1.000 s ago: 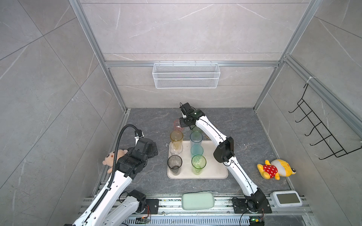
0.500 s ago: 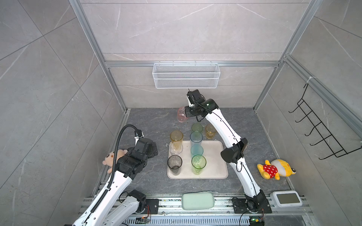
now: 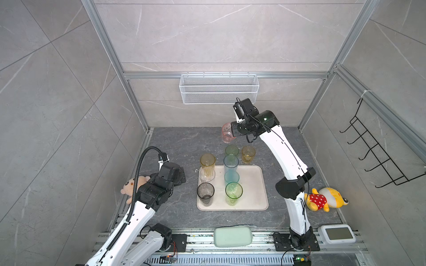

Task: Place the glasses into the tray
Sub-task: Place the glass on the tray.

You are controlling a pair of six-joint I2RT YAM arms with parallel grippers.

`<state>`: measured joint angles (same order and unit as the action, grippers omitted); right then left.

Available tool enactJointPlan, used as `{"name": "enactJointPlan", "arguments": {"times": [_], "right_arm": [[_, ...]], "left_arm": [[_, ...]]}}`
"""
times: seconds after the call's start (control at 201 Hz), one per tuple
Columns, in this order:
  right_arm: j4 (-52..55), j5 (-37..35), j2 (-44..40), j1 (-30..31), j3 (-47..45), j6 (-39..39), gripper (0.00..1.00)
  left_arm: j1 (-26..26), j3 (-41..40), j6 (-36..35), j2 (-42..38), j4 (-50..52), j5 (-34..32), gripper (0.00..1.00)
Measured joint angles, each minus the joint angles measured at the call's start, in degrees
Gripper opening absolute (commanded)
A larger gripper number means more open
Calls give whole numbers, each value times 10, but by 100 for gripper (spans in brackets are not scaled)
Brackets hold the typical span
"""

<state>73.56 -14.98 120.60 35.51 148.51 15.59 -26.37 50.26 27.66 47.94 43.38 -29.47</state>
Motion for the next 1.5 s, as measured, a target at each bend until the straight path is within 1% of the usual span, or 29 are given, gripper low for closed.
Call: {"name": "enactJointPlan", "arguments": {"times": [0.174, 0.349, 0.523, 0.667, 0.827, 1.18, 1.504], "right_arm": [[-28, -10, -111, -7, -163, 5, 0], [-63, -21, -208, -18, -296, 15, 0], [-81, -36, -294, -29, -397, 28, 0], [-93, -46, -346, -42, -461, 39, 0], [-109, -51, -373, -50, -526, 53, 0], [-173, -36, -381, -53, -670, 84, 0], [-237, -26, -377, -56, -750, 94, 0]], "left_arm": [[0, 0, 0, 0, -1, 0, 97], [0, 0, 0, -1, -2, 1, 97], [0, -1, 0, -1, -2, 2, 97], [0, -1, 0, -1, -2, 3, 97], [0, -2, 0, -1, -3, 11, 97], [0, -3, 0, -1, -7, 12, 97], [0, -3, 0, -1, -13, 14, 97]]}}
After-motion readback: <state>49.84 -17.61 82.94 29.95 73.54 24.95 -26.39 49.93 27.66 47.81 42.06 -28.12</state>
